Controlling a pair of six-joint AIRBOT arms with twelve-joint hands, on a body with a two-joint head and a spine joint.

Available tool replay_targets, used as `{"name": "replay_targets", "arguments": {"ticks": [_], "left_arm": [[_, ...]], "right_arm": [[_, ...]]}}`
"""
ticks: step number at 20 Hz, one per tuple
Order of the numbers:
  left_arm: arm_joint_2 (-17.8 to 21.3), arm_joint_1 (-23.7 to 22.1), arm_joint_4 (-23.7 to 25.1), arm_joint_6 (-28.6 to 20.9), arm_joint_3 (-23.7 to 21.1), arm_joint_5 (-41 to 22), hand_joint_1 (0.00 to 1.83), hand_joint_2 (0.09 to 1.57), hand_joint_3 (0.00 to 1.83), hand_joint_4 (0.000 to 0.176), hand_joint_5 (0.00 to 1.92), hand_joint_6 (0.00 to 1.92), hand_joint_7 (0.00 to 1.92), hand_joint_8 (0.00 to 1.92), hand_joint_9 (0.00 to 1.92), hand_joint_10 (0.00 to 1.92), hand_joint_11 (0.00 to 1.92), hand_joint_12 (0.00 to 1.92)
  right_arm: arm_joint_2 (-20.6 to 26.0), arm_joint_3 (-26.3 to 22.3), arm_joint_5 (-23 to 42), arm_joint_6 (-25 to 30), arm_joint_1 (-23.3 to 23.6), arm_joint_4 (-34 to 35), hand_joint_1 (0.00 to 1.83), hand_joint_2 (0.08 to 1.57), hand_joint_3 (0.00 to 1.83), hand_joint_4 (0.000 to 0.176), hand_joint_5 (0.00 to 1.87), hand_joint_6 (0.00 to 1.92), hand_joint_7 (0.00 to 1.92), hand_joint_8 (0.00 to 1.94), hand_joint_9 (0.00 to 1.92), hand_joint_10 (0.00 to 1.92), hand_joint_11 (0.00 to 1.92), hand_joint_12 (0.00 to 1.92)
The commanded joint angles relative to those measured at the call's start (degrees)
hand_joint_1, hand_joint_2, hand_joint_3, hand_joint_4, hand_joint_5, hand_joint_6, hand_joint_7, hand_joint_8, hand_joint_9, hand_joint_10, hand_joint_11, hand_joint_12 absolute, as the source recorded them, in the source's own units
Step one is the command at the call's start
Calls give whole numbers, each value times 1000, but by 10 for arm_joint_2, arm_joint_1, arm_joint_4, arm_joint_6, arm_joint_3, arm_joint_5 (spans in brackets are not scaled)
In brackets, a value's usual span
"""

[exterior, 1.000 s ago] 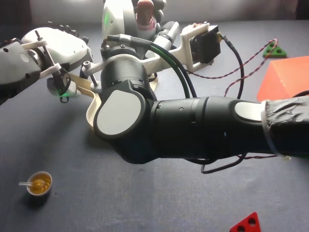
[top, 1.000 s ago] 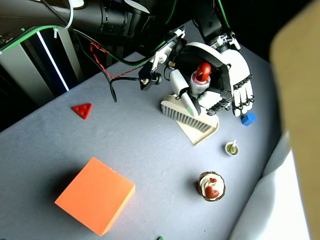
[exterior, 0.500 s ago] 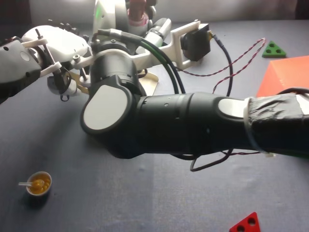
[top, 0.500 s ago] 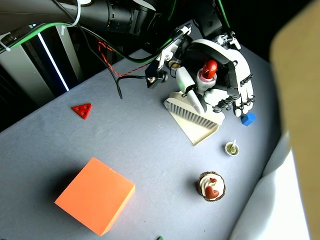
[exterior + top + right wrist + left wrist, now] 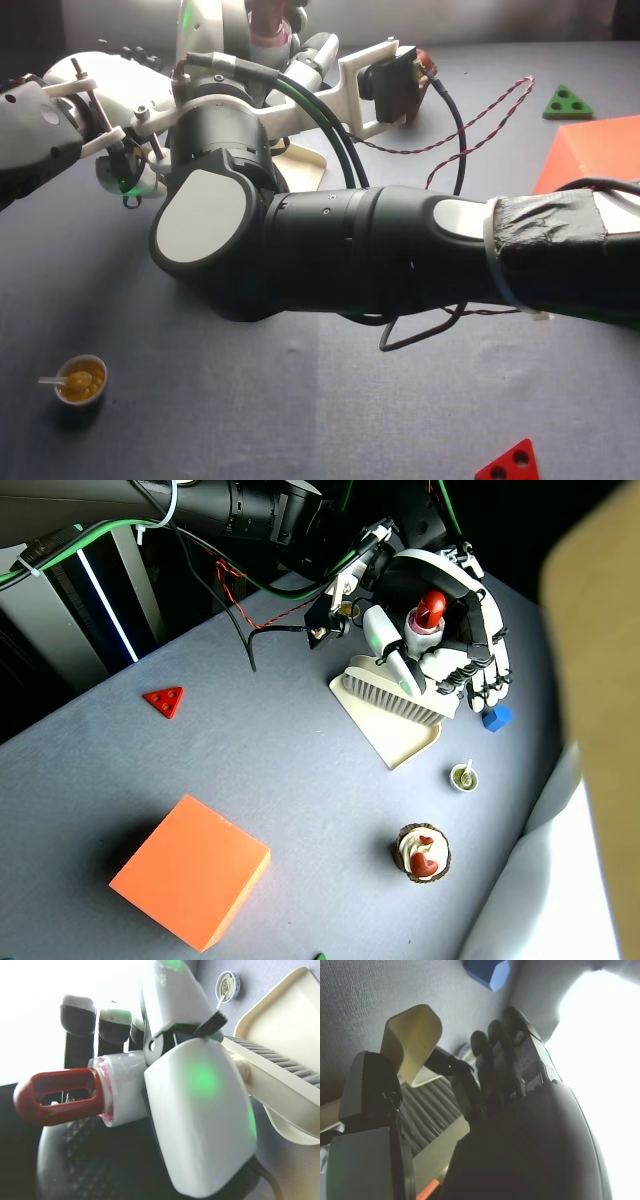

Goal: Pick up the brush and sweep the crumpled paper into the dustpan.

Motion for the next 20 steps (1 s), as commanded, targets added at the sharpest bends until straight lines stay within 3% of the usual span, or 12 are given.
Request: {"name": "replay_targets", "arguments": {"ticks": [1,8,9,20], "left_arm": [[5,-7,14,1,5,-48,1139,1139,0,0,937,1039,396,5,290,6,199,312],[5,-7,15,1,8,-45,1139,1144,0,0,926,1055,401,0,289,5,188,327],[6,-8,15,1,8,-45,1128,1146,0,0,923,1061,392,0,282,0,189,330],[6,-9,14,1,7,-46,1125,1143,0,0,930,1051,394,2,294,2,189,334]], "right_arm": [[1,5,-27,-5,10,-67,1521,1182,0,176,1012,1921,1151,1941,1127,1921,1006,1921],[3,-3,-26,-8,6,-82,1526,1190,2,176,991,1921,1114,1941,1089,1921,1010,1921],[11,-10,-26,-11,1,-83,1508,1200,3,176,970,1921,1086,1941,1029,1921,923,1921],[88,-70,-20,-4,-8,-101,1528,1211,0,176,1001,1921,1136,1941,1097,1921,987,1921]]}}
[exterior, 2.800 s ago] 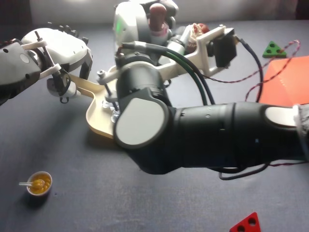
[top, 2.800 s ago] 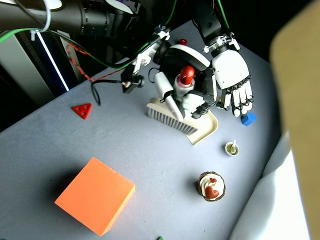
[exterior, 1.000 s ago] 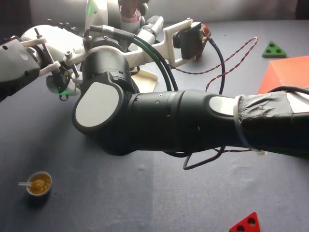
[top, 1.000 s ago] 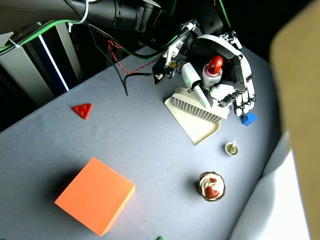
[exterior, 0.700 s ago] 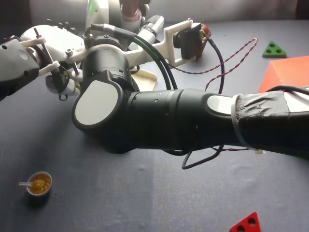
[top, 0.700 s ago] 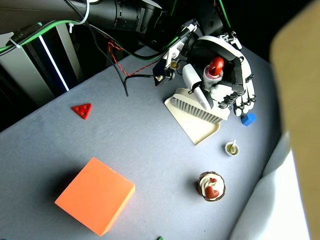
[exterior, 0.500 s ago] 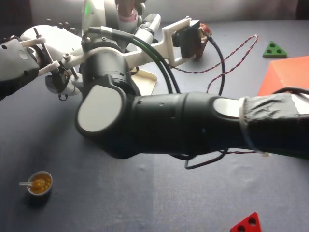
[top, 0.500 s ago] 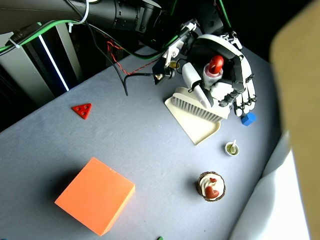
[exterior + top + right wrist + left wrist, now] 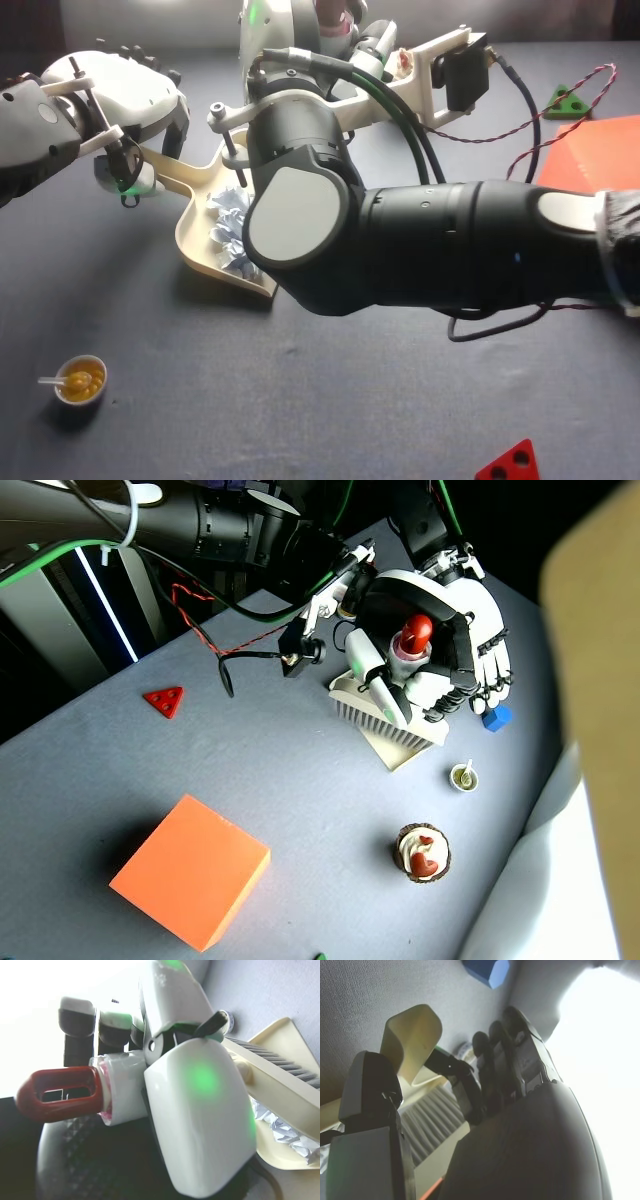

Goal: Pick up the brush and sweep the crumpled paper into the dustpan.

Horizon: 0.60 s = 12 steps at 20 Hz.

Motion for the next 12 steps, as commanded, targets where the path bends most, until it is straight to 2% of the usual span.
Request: {"name": "replay_targets", "arguments": {"ticks": [1,6,12], "left_arm": [[6,-8,15,1,4,-48,1126,1143,0,0,928,1054,394,2,292,2,185,333],[5,-10,14,1,4,-49,1124,1147,1,0,920,1067,383,2,286,3,180,345],[6,-13,16,1,3,-46,1123,1142,1,0,931,1051,367,1,264,1,167,340]], "right_arm": [[8,-4,-28,-8,11,-67,1521,1211,0,176,981,1921,1117,1941,1079,1921,988,1921],[60,-56,-28,-3,30,-44,1493,1222,3,176,978,1921,1113,1941,1050,1921,941,1921],[169,-184,-4,14,36,-37,1520,1210,0,176,999,1921,1107,1941,1053,1921,964,1921]]}}
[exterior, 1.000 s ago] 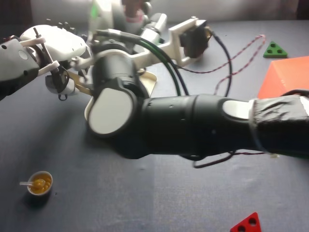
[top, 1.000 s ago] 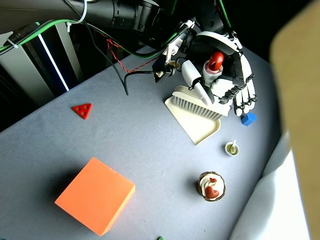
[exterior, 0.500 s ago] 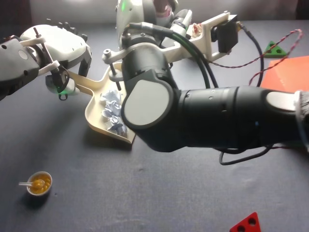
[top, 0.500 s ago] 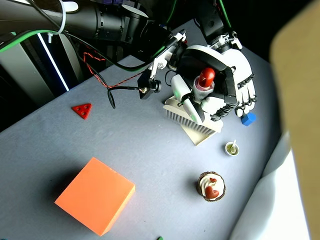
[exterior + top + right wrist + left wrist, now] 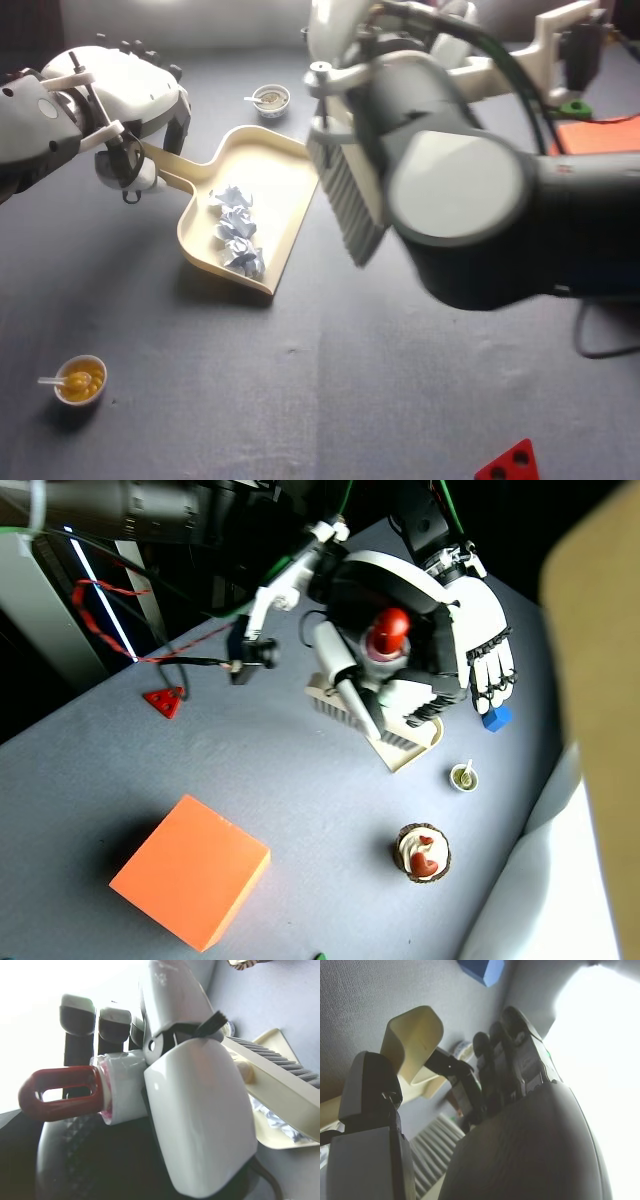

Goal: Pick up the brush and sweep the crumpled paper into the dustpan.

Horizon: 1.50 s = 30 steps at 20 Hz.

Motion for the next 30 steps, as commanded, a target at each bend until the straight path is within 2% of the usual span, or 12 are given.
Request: {"name": "replay_targets", "arguments": {"ticks": [1,9,11,14,17,18,19,21,25,26,27,30], "left_arm": [[6,-7,15,1,2,-46,1132,1135,0,0,945,1028,370,2,271,3,173,344],[9,-9,15,1,3,-50,1080,1139,0,0,926,1063,384,9,311,14,180,343],[9,-10,15,1,3,-50,1062,1070,0,0,753,132,374,3,309,2,164,301],[9,-10,14,1,3,-52,1022,1048,0,43,588,0,368,0,285,0,161,275],[10,-10,14,1,3,-52,1002,1046,0,51,539,0,350,0,279,0,177,279],[10,-10,14,1,3,-52,990,1043,0,65,516,1,339,0,274,0,168,273],[10,-10,14,1,2,-52,1006,1034,0,59,534,8,352,5,280,3,170,272],[10,-10,14,1,2,-52,1010,1032,0,52,538,6,358,4,287,3,163,264],[11,-16,21,1,3,-49,1008,1034,0,51,538,5,358,4,286,2,160,261],[11,-19,27,1,4,-47,977,1052,6,60,513,1,329,0,263,0,139,252],[11,-22,31,1,5,-43,977,1052,6,60,513,1,329,0,263,0,139,252],[14,-34,37,1,4,-30,971,1040,1,62,544,5,356,3,280,1,156,261]], "right_arm": [[15,-11,-9,-6,9,-57,1525,1212,0,176,1010,1921,1122,1941,1062,1921,933,1921],[144,-89,162,55,63,134,1520,1221,1,176,965,1921,1071,1941,1010,1921,931,1921],[172,-107,203,117,65,119,1514,1211,0,176,979,1921,1088,1941,1038,1921,932,1921],[204,-130,230,195,67,71,1530,1218,1,176,945,1921,1051,1941,963,1921,887,1921],[221,-141,248,262,67,55,1397,1163,0,175,947,1921,1028,1941,1001,1921,846,1921],[221,-139,250,275,67,55,1234,1066,0,105,932,1921,999,1941,1042,1921,824,1921],[221,-135,246,277,67,55,1167,985,0,0,902,1894,935,1941,951,1921,818,1921],[221,-131,235,277,67,43,1063,870,0,0,1034,716,739,1941,741,1921,702,1921],[221,-140,218,278,44,-3,1045,853,0,0,1150,359,693,1941,697,1921,673,1921],[221,-140,217,277,36,-3,790,846,0,0,781,174,350,1614,263,1750,134,1690],[222,-140,217,276,29,-3,790,846,0,0,781,174,350,1614,263,1750,134,1690],[230,-140,214,261,2,5,539,848,0,0,358,0,446,138,219,696,0,1345]]}}
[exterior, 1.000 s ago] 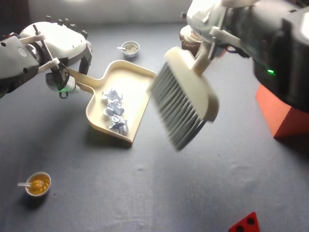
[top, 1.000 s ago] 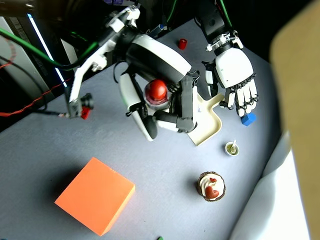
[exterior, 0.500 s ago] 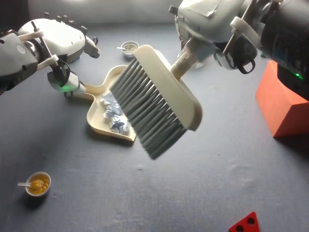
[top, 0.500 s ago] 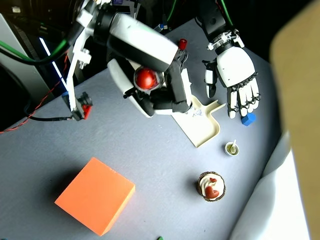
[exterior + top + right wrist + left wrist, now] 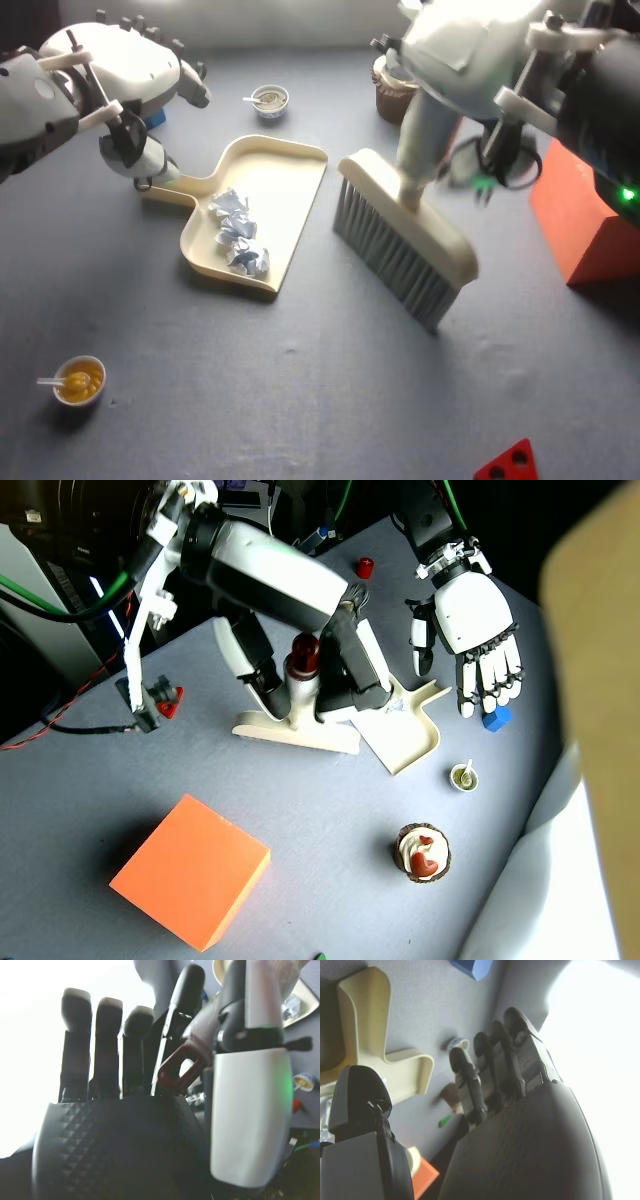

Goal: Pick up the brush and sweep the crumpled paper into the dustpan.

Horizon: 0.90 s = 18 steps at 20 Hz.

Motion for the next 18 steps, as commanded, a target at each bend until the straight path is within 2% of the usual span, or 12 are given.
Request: {"name": "replay_targets", "arguments": {"ticks": [1,2,3,5,6,7,10,14,15,16,17,18], "left_arm": [[11,-13,17,3,4,-34,973,1044,3,60,547,6,354,2,279,1,155,261],[12,-21,20,3,4,-28,964,1049,4,67,539,2,341,0,267,0,141,257],[14,-33,25,3,5,-19,962,1048,2,67,544,2,345,1,273,2,155,264],[14,-54,29,3,8,-2,973,1041,0,63,553,5,354,5,281,5,156,263],[14,-61,29,3,9,2,973,1041,0,63,553,5,354,5,281,5,156,263],[14,-69,30,3,10,10,955,1048,2,66,558,5,357,4,281,3,158,262],[19,-92,39,3,2,34,963,1043,0,63,564,4,366,4,289,4,166,262],[29,-110,29,3,-25,24,962,1046,1,54,551,0,354,0,275,0,154,254],[30,-110,24,3,-30,25,947,1052,4,56,538,0,344,0,266,0,152,252],[32,-109,18,3,-36,24,933,1058,5,59,521,0,333,0,253,0,138,246],[34,-108,17,3,-41,22,941,1057,3,46,524,2,347,6,272,8,154,253],[38,-106,12,3,-49,21,946,1057,3,43,516,0,340,3,268,6,149,250]], "right_arm": [[4,-4,-9,-12,-4,-22,529,850,0,0,337,2,484,50,306,480,0,1255],[9,-5,-9,-19,-9,-10,494,856,0,0,263,0,403,1,408,111,5,980],[18,-9,-9,-26,-12,7,470,867,2,0,122,0,220,0,255,7,14,544],[38,-26,-8,-36,-12,16,452,835,2,0,84,3,143,3,160,3,63,214],[47,-36,-8,-43,-13,18,452,835,2,0,84,3,143,3,160,3,63,214],[59,-49,-6,-51,-13,23,427,816,0,0,58,1,144,0,127,0,71,102],[94,-85,-5,-68,-12,38,396,819,0,0,34,7,120,4,95,5,44,74],[153,-123,4,-88,15,113,419,829,4,0,26,3,120,1,92,1,26,55],[169,-133,22,-87,19,127,420,833,6,0,22,2,115,0,92,2,22,52],[188,-143,54,-81,22,130,404,838,6,0,19,1,101,0,89,0,28,52],[213,-153,94,-54,24,112,406,835,4,0,26,4,105,3,81,0,36,55],[243,-165,139,36,21,39,400,837,5,0,18,0,97,0,70,0,33,53]]}}
